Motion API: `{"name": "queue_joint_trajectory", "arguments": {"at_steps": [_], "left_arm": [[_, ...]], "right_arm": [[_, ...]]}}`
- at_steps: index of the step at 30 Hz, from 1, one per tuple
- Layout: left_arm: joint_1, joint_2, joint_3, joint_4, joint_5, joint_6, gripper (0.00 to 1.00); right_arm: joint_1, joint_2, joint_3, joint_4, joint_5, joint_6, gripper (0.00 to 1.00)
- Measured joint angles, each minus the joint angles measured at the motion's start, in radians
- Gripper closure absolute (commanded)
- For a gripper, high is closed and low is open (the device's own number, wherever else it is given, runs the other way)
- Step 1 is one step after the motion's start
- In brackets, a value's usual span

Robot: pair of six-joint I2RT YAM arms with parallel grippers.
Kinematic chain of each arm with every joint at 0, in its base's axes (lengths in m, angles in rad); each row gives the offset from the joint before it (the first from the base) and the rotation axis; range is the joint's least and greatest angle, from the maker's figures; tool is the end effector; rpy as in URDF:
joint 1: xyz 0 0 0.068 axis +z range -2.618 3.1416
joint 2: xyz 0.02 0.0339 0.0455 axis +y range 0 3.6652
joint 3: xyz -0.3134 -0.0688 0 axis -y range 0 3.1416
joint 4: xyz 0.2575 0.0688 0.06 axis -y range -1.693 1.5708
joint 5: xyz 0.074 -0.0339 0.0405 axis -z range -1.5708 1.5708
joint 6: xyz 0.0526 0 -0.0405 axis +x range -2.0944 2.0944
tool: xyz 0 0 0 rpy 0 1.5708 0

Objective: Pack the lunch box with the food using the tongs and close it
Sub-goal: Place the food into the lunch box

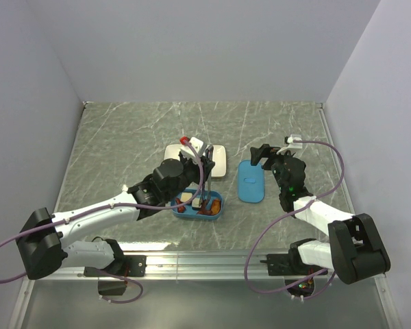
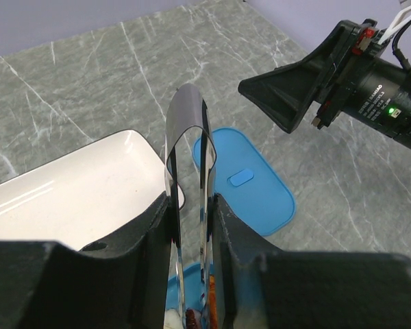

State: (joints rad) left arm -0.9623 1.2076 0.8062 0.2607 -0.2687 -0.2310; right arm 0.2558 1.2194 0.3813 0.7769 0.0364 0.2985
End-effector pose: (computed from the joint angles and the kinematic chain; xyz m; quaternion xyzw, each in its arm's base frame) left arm 0.1787 -0.2321 0.3436 0.1855 0.7302 -0.2814 0.5943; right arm 0.2475 0.0627 0.2487 0.0280 0.7279 0.1747 0.6625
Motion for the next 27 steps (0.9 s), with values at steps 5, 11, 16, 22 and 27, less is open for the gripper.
{"name": "queue_joint_trajectory", "arguments": {"at_steps": [5,11,16,22,27], "left_arm": [[-0.003,0.0,0.0,0.014,0.001,0.0,0.76],[-0.008,0.0,0.0,0.027,0.001,-0.001,0.62],[-0.011,0.0,0.0,0.027,0.002,-0.002,0.59],[-0.016,0.0,0.0,0.03,-0.001,-0.001,0.63],[-0.019,-0.007,0.0,0.03,-0.028,0.0,0.65]], "right_arm": [[0.0,0.0,0.0,0.0,0.0,0.0,0.02],[0.0,0.0,0.0,0.0,0.0,0.0,0.02],[0.0,0.0,0.0,0.0,0.0,0.0,0.02],[0.0,0.0,0.0,0.0,0.0,0.0,0.02],[0.0,0.0,0.0,0.0,0.0,0.0,0.02]]}}
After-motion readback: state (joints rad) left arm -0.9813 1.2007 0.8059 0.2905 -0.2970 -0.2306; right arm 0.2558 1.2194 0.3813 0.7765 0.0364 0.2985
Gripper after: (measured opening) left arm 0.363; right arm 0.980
